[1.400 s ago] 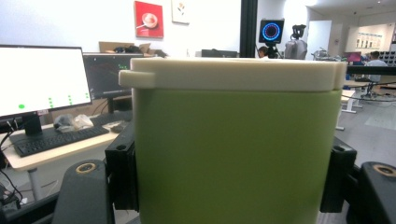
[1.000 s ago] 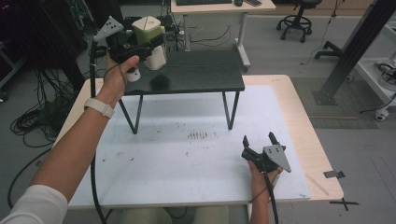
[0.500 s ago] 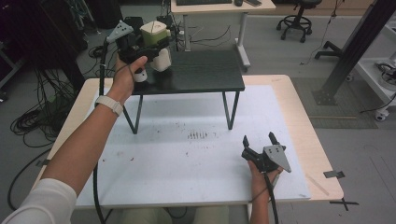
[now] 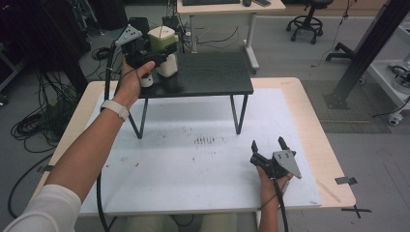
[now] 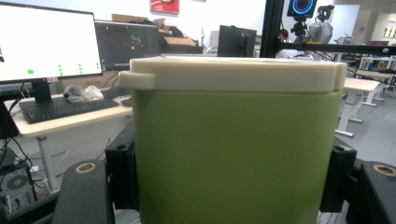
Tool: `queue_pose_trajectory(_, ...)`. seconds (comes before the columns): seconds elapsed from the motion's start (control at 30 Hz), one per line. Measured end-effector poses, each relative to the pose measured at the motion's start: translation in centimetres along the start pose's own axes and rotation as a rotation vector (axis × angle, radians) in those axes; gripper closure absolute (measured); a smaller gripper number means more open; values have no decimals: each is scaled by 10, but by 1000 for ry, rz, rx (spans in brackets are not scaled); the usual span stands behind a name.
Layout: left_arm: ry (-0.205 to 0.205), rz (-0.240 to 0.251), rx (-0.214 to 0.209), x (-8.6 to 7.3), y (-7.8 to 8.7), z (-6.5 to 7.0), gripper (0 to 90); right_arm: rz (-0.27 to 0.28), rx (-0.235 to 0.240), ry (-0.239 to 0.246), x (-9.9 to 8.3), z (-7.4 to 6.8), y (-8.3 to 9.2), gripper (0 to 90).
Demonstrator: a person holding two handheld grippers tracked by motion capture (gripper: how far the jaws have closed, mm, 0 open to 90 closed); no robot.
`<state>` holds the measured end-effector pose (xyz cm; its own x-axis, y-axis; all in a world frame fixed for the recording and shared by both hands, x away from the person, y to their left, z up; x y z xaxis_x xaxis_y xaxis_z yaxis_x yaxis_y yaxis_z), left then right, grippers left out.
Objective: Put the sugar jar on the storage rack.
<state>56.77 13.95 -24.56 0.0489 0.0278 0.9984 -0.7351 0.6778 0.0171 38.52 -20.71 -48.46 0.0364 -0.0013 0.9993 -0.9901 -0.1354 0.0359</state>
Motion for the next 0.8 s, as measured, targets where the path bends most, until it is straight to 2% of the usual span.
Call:
queue_pose_trajectory(0.2, -1, 20, 7, -2, 2, -1, 296, 1, -1, 2, 0, 0, 0, 75)
queue_pose_trajectory(0.33, -38, 18, 12, -3, 1, 2, 296, 0, -1, 4, 0, 0, 0, 75)
queue_pose_trajectory(0.8, -36, 16, 14, -3, 1, 2, 295, -1, 0, 6, 0, 0, 0, 75)
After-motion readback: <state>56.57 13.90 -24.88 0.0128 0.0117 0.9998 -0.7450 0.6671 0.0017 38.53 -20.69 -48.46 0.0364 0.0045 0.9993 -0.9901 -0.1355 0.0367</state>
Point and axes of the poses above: each handheld gripper's, and its own axes: y roughly backward along the jaws, x roughly out of its top, z roughly to its right, the point moved 8 cm from there along -y, roughly forward along the jaws, and after that the axes turned 1 degree about -x, right-handed, at the moved point
